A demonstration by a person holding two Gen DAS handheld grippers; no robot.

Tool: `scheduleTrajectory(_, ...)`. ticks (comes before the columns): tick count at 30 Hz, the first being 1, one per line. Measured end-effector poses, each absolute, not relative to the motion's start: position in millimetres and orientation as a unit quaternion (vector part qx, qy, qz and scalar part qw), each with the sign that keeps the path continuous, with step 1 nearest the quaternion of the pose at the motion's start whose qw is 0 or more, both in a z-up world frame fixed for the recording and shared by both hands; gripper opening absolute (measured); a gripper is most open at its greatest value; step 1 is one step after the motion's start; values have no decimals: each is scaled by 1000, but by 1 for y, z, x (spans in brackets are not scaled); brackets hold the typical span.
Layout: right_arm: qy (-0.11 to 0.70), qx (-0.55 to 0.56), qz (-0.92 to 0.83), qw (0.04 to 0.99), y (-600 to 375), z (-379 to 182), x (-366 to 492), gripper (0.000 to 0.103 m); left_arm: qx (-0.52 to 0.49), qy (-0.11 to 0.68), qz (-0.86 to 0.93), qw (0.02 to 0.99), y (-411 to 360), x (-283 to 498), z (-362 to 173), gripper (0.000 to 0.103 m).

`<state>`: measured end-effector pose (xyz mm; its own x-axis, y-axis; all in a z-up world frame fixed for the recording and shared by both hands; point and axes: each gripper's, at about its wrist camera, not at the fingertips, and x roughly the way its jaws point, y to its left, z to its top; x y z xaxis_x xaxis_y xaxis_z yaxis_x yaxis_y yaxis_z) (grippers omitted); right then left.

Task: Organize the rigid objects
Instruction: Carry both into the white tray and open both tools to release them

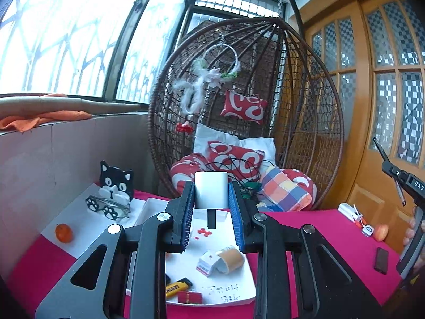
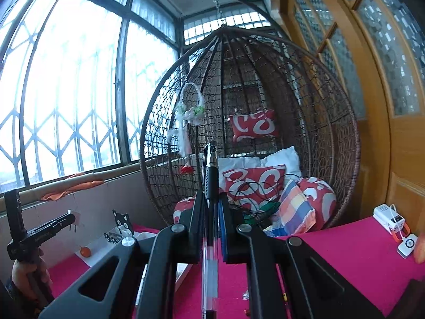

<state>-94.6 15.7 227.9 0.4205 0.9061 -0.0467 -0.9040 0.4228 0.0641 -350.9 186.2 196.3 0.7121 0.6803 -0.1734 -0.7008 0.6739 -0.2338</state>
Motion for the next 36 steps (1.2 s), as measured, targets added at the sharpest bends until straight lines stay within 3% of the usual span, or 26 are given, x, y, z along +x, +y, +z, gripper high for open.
scheduleTrajectory(20,72,-28,586,807,123,214,-124,7,-160,60,406,898,230,-389,177,25)
scheduleTrajectory(36,177,-102,586,784,226,150,-114,7,-202,162,360,896,294,-322,116,25)
